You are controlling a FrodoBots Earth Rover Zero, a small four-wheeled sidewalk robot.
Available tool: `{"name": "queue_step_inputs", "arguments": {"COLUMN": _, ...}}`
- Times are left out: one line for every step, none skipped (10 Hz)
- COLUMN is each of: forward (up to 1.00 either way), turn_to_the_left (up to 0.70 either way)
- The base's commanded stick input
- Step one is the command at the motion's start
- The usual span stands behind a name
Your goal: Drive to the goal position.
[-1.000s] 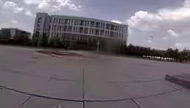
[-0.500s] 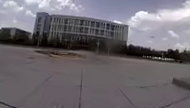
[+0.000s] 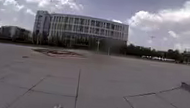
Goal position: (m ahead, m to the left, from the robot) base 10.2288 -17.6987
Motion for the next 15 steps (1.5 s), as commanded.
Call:
{"name": "queue_step_inputs", "arguments": {"forward": 0.7, "turn_to_the_left": 0.0}}
{"name": "queue_step_inputs", "arguments": {"forward": 0.7, "turn_to_the_left": 0.0}}
{"name": "queue_step_inputs", "arguments": {"forward": 0.7, "turn_to_the_left": 0.0}}
{"name": "queue_step_inputs", "arguments": {"forward": 0.7, "turn_to_the_left": 0.0}}
{"name": "queue_step_inputs", "arguments": {"forward": 0.7, "turn_to_the_left": 0.0}}
{"name": "queue_step_inputs", "arguments": {"forward": 0.7, "turn_to_the_left": 0.0}}
{"name": "queue_step_inputs", "arguments": {"forward": 0.7, "turn_to_the_left": 0.0}}
{"name": "queue_step_inputs", "arguments": {"forward": 0.7, "turn_to_the_left": -0.01}}
{"name": "queue_step_inputs", "arguments": {"forward": 0.7, "turn_to_the_left": -0.03}}
{"name": "queue_step_inputs", "arguments": {"forward": 0.7, "turn_to_the_left": -0.19}}
{"name": "queue_step_inputs", "arguments": {"forward": 0.7, "turn_to_the_left": -0.35}}
{"name": "queue_step_inputs", "arguments": {"forward": 0.7, "turn_to_the_left": -0.35}}
{"name": "queue_step_inputs", "arguments": {"forward": 0.7, "turn_to_the_left": -0.35}}
{"name": "queue_step_inputs", "arguments": {"forward": 0.7, "turn_to_the_left": -0.35}}
{"name": "queue_step_inputs", "arguments": {"forward": 0.7, "turn_to_the_left": -0.35}}
